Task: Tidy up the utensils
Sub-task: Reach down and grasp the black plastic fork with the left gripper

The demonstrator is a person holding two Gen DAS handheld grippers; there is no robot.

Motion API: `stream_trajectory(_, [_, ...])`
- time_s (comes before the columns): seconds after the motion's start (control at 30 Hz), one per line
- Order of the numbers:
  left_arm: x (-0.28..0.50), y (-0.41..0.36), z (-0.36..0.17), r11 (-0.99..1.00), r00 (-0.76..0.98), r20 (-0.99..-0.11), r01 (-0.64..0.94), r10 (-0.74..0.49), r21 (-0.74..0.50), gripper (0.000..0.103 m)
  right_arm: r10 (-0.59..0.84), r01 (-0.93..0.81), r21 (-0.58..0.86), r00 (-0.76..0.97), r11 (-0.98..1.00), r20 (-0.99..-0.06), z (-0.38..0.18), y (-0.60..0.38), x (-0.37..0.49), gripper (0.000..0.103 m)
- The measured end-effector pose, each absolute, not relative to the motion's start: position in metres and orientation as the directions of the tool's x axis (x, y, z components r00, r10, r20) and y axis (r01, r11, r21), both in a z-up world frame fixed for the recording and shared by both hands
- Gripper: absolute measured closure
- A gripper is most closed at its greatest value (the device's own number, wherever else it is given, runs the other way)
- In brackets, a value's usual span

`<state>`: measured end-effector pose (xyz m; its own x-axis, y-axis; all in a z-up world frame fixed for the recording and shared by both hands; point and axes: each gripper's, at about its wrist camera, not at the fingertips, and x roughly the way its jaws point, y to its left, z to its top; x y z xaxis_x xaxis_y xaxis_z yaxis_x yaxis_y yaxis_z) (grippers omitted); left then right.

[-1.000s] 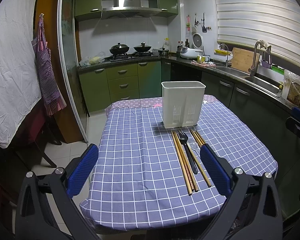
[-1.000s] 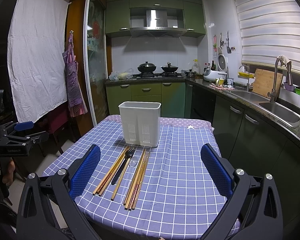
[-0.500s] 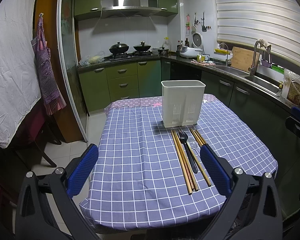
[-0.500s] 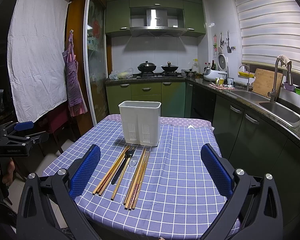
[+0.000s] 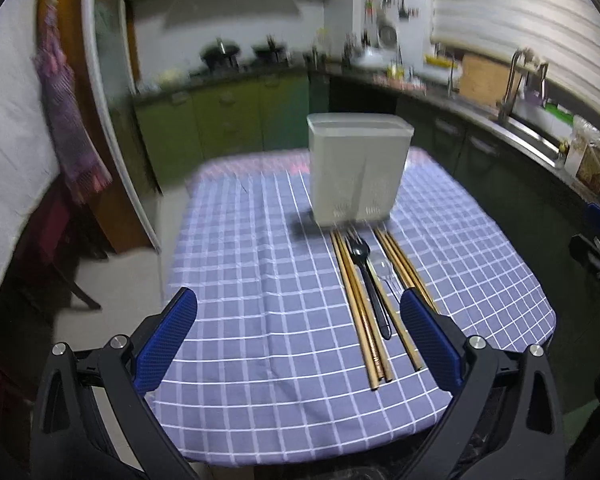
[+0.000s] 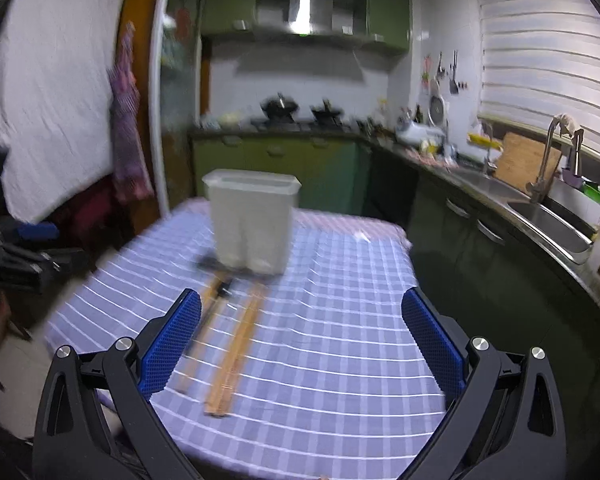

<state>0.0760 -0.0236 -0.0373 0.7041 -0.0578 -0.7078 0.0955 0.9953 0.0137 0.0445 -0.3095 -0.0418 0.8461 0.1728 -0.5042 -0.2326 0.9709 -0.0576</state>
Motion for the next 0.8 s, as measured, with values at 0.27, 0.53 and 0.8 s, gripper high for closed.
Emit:
stream_trajectory(0.27, [0.168, -0.067, -0.083, 0.983, 0.452, -0.877, 0.159, -0.159, -0.096, 0.007, 0.108, -0.260, -0.071, 0.616, 0.963, -0.780, -0.095, -0.307, 0.149, 0.004])
stream_trajectory(0.53, [0.215, -0.102, -0.125, 0.975, 0.234, -0.953, 0.162, -0.190, -0.154, 0.043, 0.096, -0.218, -0.027, 0.532, 0.976, -0.841, -0.116, -0.329, 0.184, 0.011])
stream_trajectory(0.8, [0.246, -0.110, -0.147, 0.982, 0.182, -0.969, 0.128, -0.164, -0.142, 0.078, 0.123, -0.254, -0.011, 0.507, 0.967, -0.853, -0.125, -0.326, 0.180, 0.015])
